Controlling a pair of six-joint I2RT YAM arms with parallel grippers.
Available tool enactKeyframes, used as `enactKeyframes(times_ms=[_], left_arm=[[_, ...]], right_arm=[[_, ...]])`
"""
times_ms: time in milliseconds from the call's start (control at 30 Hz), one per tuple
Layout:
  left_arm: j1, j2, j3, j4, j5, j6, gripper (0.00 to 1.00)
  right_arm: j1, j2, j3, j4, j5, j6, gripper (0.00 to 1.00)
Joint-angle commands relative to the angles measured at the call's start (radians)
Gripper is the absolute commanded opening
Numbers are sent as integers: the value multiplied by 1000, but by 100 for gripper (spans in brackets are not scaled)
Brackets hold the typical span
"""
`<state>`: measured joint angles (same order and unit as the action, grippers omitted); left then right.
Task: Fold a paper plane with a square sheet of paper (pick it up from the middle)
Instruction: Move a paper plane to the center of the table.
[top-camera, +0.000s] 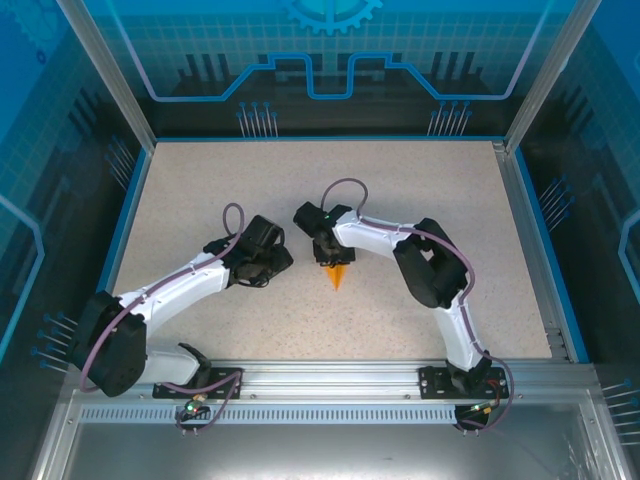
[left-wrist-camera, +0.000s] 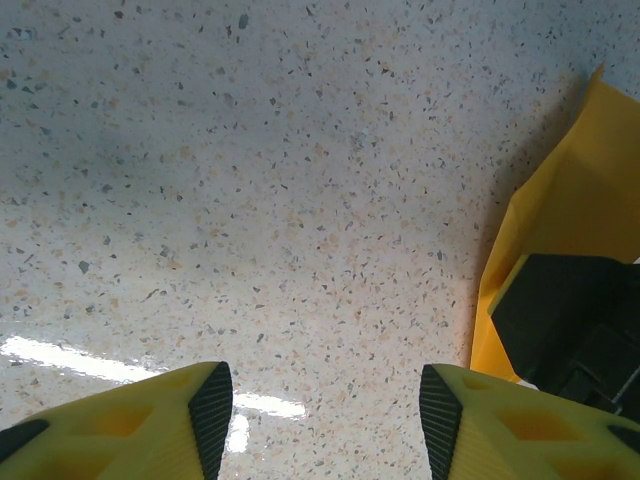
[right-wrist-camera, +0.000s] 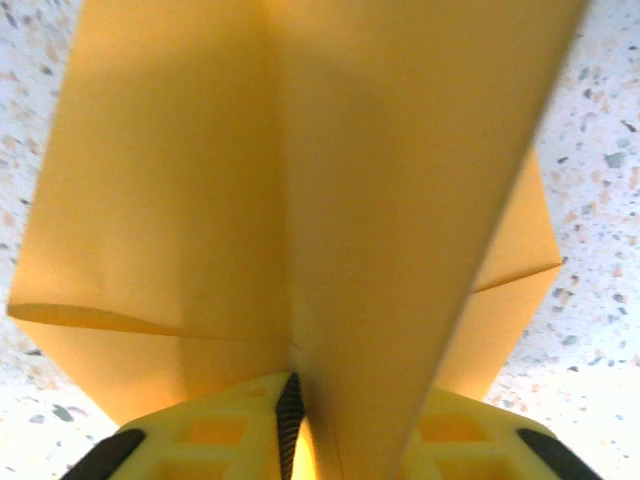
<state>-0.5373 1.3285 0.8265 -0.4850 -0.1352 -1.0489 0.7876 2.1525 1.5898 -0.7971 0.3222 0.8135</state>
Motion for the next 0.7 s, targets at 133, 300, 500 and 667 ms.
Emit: enactKeyframes(times_ms=[133,300,500,667], left_arm=[[9,-35,-9,-20,-27,-4,56],[9,-44,-7,-21,-37,8,56],[8,-82,-3,-36,-79,14,56],[10,-93,-7,-41,-88,15,56]], right_arm=[[8,80,-34,16,-50,19,27],[1,60,-31,20,-76,11,28],[-2,-34,-12,9,-70,-16,31],[-10,-91,-4,0,-68,-28,35]])
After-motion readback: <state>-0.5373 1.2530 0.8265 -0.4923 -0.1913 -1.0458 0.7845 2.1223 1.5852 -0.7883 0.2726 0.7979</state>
